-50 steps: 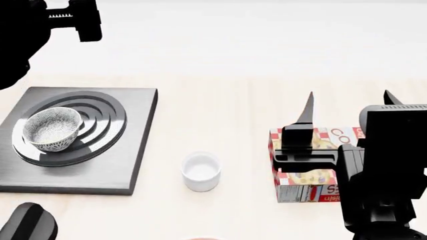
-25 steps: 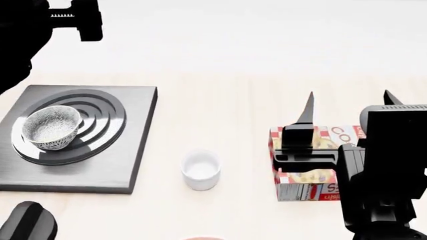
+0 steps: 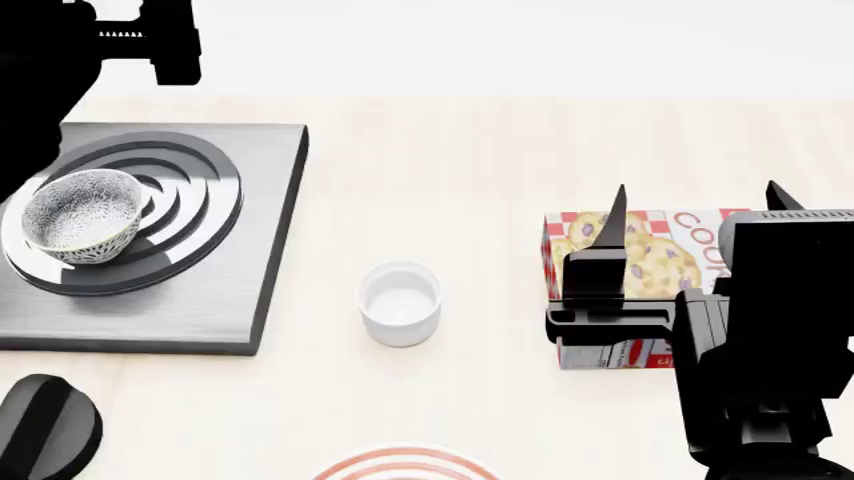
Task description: Pick the akita bowl on the stove and place it on the plate.
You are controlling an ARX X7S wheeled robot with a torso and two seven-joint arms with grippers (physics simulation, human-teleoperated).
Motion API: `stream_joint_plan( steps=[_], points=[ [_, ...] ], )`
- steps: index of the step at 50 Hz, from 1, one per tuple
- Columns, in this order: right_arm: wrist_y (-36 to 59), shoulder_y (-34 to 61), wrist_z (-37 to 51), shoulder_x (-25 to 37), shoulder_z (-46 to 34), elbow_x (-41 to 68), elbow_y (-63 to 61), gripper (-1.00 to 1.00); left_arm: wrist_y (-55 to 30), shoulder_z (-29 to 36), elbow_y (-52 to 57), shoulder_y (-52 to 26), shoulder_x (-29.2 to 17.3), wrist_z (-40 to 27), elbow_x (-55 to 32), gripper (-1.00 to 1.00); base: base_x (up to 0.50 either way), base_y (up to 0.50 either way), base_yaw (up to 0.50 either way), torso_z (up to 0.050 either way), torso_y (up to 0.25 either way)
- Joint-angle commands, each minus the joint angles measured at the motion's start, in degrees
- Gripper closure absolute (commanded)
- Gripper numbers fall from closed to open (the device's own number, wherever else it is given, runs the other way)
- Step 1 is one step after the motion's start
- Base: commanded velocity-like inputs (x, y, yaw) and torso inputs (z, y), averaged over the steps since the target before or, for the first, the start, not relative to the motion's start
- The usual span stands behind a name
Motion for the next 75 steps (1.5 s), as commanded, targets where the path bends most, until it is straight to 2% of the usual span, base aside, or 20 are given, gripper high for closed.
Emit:
stream_joint_plan(
  steps=[1,24,29,31,34,41,75],
  points=[
    [0.49,0.1,-0.92,-0.92,1.17,-0.57,-0.33,-1.0,0.47,-0.01,0.81,0.93,0.64,1.82,1.06,-1.0,0.0,0.0,0.0,0.002,-0.238],
    [0.11,-0.02,-0.56,-0.6,1.03,-0.16,-0.12,-1.0,-2.16,1.61,2.38,1.06,0.52,2.65,0.4,-1.0,0.0,0.0,0.0,0.001,-0.087],
    [-0.28,-0.15,-0.56,-0.5,0.96,-0.14,0.14,-1.0,-3.42,6.0,4.78,2.04,0.03,3.06,2.92,-1.0,0.0,0.0,0.0,0.0,0.0],
    [-0.74,-0.34,-0.6,-0.49,0.92,-0.2,0.4,-1.0,-4.32,5.32,6.17,2.64,-0.14,2.6,2.3,-1.0,0.0,0.0,0.0,0.0,0.0],
    [-0.21,-0.12,-0.45,-0.48,0.98,0.02,0.1,-1.0,-4.99,7.62,8.14,3.83,-0.67,2.67,3.54,-1.0,0.0,0.0,0.0,0.0,0.0],
    [-0.38,-0.26,-0.35,-0.37,0.87,0.12,0.12,-1.0,-2.48,11.54,7.27,6.03,-1.36,1.26,6.96,-1.0,0.0,0.0,0.0,0.0,0.0],
    [0.11,0.05,0.32,0.01,0.83,1.05,-0.03,-1.0,-3.21,12.53,7.77,10.71,-1.92,-1.89,7.38,-1.0,0.0,0.0,0.0,0.0,0.0]
  ],
)
